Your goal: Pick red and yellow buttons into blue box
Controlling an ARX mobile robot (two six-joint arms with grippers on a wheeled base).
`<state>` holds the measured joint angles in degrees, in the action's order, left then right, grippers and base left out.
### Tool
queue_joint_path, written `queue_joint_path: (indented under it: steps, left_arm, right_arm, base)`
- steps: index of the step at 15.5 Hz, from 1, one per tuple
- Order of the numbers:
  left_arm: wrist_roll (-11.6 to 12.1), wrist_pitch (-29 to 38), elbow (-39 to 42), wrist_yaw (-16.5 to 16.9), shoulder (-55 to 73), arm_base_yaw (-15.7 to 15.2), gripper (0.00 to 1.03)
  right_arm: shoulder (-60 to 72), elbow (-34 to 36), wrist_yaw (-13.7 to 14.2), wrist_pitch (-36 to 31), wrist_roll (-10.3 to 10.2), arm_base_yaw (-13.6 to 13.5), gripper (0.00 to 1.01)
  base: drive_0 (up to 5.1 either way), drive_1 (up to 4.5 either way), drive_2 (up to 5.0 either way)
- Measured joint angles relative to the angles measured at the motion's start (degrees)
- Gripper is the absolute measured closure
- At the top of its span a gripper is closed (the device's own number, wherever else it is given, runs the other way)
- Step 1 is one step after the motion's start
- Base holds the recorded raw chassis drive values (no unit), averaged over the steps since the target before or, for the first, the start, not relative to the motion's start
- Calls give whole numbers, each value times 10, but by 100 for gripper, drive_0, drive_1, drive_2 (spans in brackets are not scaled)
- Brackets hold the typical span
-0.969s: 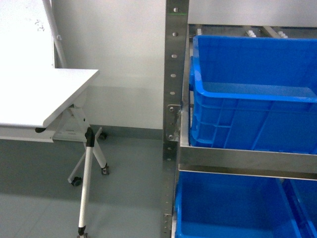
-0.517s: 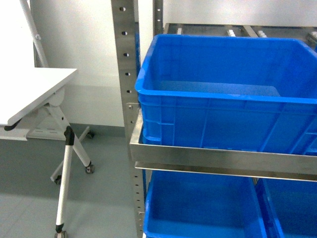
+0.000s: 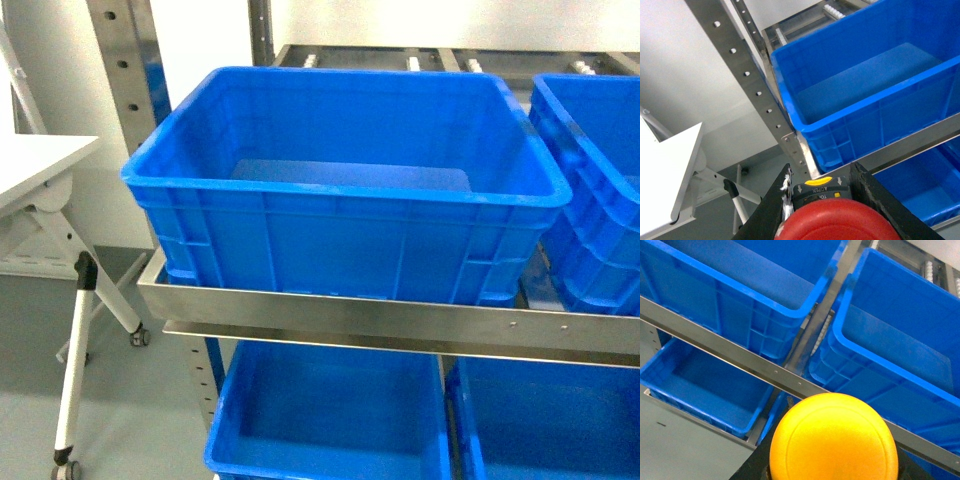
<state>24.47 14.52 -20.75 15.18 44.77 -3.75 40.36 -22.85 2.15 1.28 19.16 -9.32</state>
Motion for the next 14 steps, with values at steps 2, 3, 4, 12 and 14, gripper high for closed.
queue_joint_path:
  steps: [2, 3, 4, 12, 14]
  left_arm:
    - [0, 0, 0, 0, 0, 0, 74]
    - [0, 1, 0, 0, 0, 0, 74]
    - [0, 0, 0, 0, 0, 0, 74]
    - [0, 0, 0, 0, -1, 0, 74]
    - [0, 0, 0, 0, -1, 0, 74]
  right_arm:
    - [0, 0, 0, 0, 0, 0, 73]
    - [0, 0, 0, 0, 0, 0, 73]
    - [0, 0, 0, 0, 0, 0, 73]
    - [0, 0, 0, 0, 0, 0, 73]
    - [0, 0, 0, 0, 0, 0, 74]
  base:
    - [477, -234, -234]
    - [472, -241, -241]
    - [474, -327, -152]
    - [470, -287, -176]
    - [467, -213, -213]
